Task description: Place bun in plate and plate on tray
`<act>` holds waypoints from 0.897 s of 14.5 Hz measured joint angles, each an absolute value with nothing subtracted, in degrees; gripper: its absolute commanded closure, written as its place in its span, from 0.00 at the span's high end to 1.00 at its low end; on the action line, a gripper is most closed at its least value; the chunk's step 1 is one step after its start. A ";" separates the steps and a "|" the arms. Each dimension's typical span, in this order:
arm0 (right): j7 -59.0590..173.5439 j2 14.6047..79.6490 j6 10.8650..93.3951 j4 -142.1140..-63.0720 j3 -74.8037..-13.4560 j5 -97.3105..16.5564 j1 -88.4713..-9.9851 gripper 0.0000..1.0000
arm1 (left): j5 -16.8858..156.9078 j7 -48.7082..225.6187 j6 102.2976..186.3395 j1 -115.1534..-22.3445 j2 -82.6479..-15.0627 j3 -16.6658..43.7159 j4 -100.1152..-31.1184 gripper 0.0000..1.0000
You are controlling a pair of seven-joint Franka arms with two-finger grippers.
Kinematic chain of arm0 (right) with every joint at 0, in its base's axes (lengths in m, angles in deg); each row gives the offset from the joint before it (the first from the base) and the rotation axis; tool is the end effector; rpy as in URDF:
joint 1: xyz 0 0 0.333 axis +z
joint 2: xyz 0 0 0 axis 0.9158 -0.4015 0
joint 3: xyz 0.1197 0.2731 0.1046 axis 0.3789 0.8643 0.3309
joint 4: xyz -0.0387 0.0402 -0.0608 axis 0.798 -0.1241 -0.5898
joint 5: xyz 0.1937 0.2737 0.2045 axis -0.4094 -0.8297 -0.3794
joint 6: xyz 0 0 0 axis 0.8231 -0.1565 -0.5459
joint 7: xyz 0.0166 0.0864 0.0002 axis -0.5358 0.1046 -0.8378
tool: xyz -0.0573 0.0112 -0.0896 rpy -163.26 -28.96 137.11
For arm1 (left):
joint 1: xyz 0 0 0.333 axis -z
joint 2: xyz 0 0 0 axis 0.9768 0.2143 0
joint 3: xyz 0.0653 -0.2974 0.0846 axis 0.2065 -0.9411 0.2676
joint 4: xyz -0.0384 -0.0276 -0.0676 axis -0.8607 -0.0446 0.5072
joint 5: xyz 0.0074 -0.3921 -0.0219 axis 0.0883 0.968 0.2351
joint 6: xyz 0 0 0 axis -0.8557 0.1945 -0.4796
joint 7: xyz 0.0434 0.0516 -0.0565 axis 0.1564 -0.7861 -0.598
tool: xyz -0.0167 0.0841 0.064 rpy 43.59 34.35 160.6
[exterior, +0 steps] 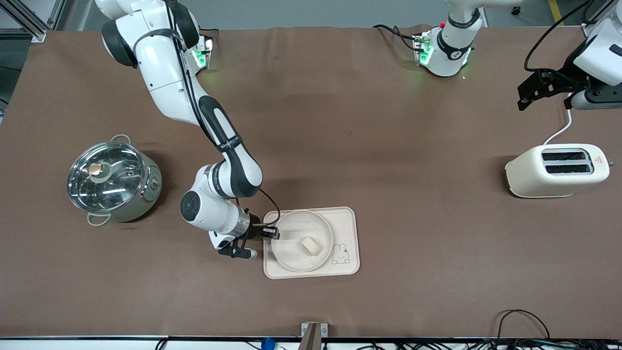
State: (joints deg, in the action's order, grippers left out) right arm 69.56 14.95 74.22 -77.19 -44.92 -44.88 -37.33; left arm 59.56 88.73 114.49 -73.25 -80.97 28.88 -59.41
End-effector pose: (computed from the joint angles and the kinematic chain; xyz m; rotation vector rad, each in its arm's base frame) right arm 0.6917 0.3193 0.1755 -2.6670 0.2384 -0.0445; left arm 0.5096 -0.0636 0.6531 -3.1111 0.0117 -0.0121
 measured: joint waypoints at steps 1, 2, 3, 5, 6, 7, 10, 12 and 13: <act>69.60 14.97 74.26 -77.04 -44.92 -44.88 -37.33 1.00 | 59.56 88.73 114.51 -73.25 -80.97 28.88 -59.41 1.00; 69.70 15.01 74.25 -76.76 -44.91 -44.89 -37.35 1.00 | 59.56 88.73 114.54 -73.25 -80.97 28.88 -59.40 1.00; 69.79 15.22 74.25 -76.65 -44.92 -44.89 -37.42 1.00 | 59.56 88.73 114.57 -73.25 -80.97 28.88 -59.40 1.00; 69.92 16.42 72.59 -76.67 -45.00 -44.89 -38.05 1.00 | 59.56 88.73 114.59 -73.25 -80.97 28.88 -59.39 1.00; 69.96 17.53 69.56 -76.65 -45.15 -44.89 -38.86 1.00 | 59.56 88.73 114.60 -73.25 -80.97 28.88 -59.37 1.00; 69.96 19.13 65.06 -76.61 -45.32 -44.85 -40.17 1.00 | 59.56 88.73 114.60 -73.25 -80.97 28.88 -59.36 1.00; 69.89 26.02 48.36 -76.57 -46.99 -42.55 -45.08 1.00 | 59.56 88.73 114.60 -73.24 -80.97 28.88 -59.31 1.00; 69.79 32.00 40.38 -77.05 -49.04 -35.76 -46.80 1.00 | 59.56 88.73 114.60 -73.24 -80.96 28.88 -59.29 1.00; 69.84 35.20 36.37 -77.35 -49.65 -32.09 -47.22 1.00 | 59.56 88.73 114.60 -73.24 -80.97 28.88 -59.28 1.00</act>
